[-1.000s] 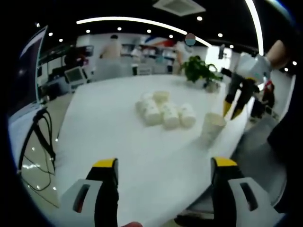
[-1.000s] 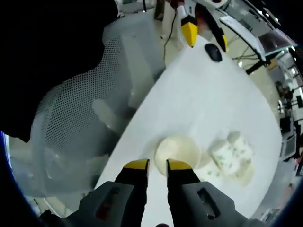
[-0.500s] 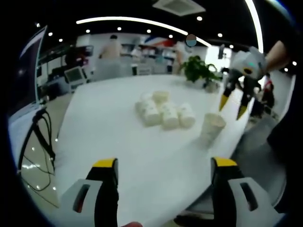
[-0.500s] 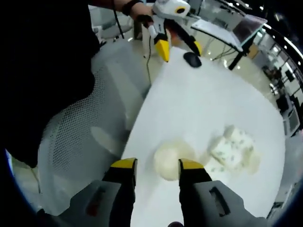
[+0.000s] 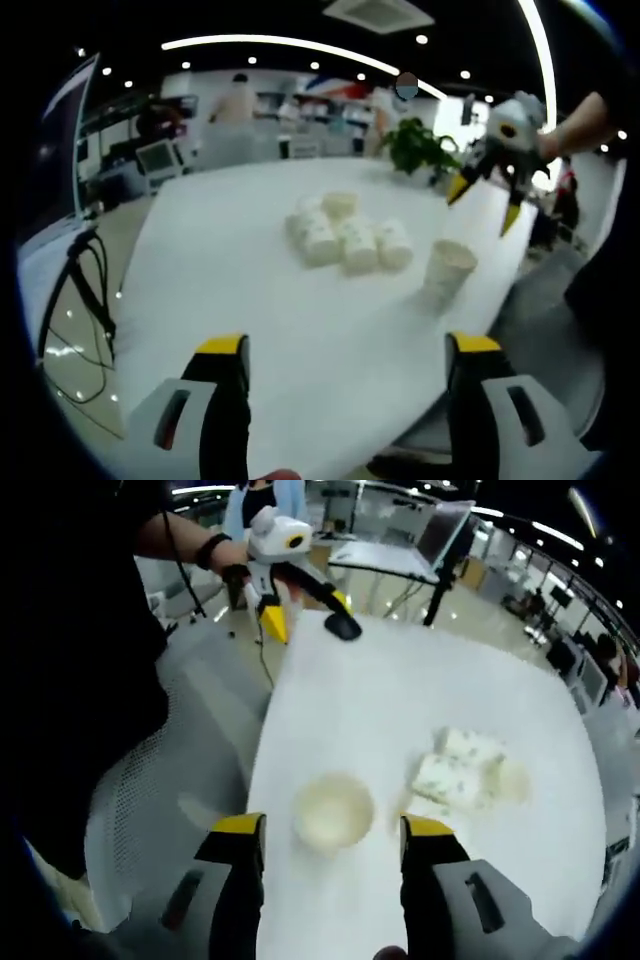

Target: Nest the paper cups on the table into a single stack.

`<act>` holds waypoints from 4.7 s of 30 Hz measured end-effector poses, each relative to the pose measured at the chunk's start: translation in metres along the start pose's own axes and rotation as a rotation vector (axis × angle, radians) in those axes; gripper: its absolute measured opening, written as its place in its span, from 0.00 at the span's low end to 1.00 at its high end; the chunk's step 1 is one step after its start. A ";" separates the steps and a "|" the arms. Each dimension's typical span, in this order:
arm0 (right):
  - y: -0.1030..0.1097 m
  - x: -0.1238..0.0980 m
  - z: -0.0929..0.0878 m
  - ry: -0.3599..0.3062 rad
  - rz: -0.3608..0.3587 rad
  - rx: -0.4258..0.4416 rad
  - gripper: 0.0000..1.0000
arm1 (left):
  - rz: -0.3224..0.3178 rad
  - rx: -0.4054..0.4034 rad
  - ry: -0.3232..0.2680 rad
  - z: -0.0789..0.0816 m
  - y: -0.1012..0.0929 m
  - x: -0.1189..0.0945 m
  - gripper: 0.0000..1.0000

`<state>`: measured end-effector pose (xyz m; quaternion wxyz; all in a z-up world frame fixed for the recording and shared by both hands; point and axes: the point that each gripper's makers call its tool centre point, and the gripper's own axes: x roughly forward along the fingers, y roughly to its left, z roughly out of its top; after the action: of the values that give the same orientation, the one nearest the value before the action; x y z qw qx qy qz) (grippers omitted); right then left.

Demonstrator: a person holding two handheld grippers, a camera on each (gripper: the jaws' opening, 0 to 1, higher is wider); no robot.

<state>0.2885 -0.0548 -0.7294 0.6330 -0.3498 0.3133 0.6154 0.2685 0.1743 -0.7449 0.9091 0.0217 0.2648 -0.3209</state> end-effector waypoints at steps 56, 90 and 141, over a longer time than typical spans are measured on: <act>-0.072 -0.071 -0.053 -0.244 -0.323 0.587 1.00 | -0.018 0.010 -0.002 0.006 -0.003 0.005 0.79; -0.128 -0.036 -0.056 -0.245 -0.267 0.607 0.86 | 0.020 -0.006 0.004 0.007 0.001 -0.001 0.79; -0.142 0.029 -0.056 -0.262 -0.039 0.665 0.40 | 0.077 -0.046 0.031 0.008 0.008 0.001 0.78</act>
<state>0.4340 -0.0850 -0.7765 0.7586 -0.0487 0.4061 0.5072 0.2782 0.1784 -0.7398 0.9169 0.0161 0.2850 -0.2791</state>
